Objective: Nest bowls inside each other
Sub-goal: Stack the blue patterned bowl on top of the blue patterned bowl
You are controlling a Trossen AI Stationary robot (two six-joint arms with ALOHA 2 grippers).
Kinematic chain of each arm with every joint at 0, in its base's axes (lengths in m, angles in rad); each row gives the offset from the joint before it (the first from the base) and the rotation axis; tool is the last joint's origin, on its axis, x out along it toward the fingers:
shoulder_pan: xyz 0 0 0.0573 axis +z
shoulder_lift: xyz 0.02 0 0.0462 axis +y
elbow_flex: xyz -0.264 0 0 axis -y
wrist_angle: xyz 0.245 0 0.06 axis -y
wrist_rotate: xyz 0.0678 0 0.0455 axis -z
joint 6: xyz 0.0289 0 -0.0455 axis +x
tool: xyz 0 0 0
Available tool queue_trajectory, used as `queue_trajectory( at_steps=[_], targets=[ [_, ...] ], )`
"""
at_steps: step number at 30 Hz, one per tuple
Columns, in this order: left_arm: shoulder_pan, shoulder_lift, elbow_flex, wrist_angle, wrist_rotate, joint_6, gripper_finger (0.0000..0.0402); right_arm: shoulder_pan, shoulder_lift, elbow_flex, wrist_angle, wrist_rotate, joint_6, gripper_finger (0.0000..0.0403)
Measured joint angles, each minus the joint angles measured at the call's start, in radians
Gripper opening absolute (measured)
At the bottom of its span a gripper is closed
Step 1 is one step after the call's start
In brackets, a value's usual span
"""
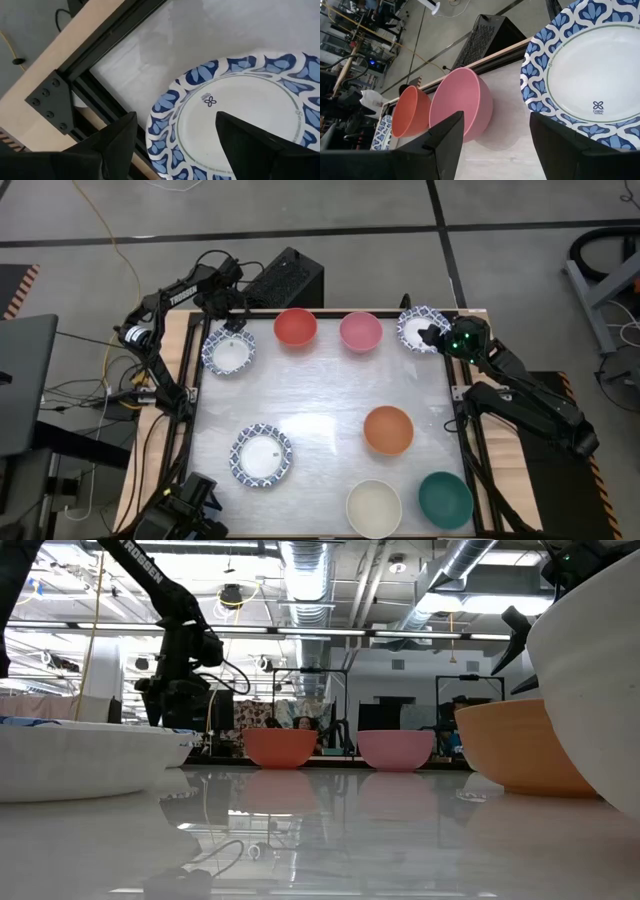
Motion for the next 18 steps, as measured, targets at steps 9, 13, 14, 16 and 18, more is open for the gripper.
queue_trajectory(
  at_steps=[9, 13, 14, 16, 18],
  targets=[
    [0.000, -0.001, -0.076, 0.035, -0.017, 0.027, 0.0259, 0.000, 0.000, 0.000, 0.000, 0.000, 0.000, 0.0249],
    [-0.003, -0.001, -0.112, 0.053, -0.015, 0.029, 0.0259, 0.000, 0.000, 0.000, 0.000, 0.000, 0.000, 0.0249],
    [-0.004, -0.001, -0.114, 0.056, -0.005, 0.027, 0.0259, 0.000, 0.000, 0.000, 0.000, 0.000, 0.000, 0.0249],
    [-0.005, -0.001, -0.115, 0.058, 0.022, 0.026, 0.0259, 0.000, 0.000, 0.000, 0.000, 0.000, 0.000, 0.0249],
    [-0.005, -0.001, -0.115, 0.063, 0.034, 0.024, 0.0256, 0.000, 0.000, 0.000, 0.001, 0.000, 0.000, 0.0249]
  ],
)
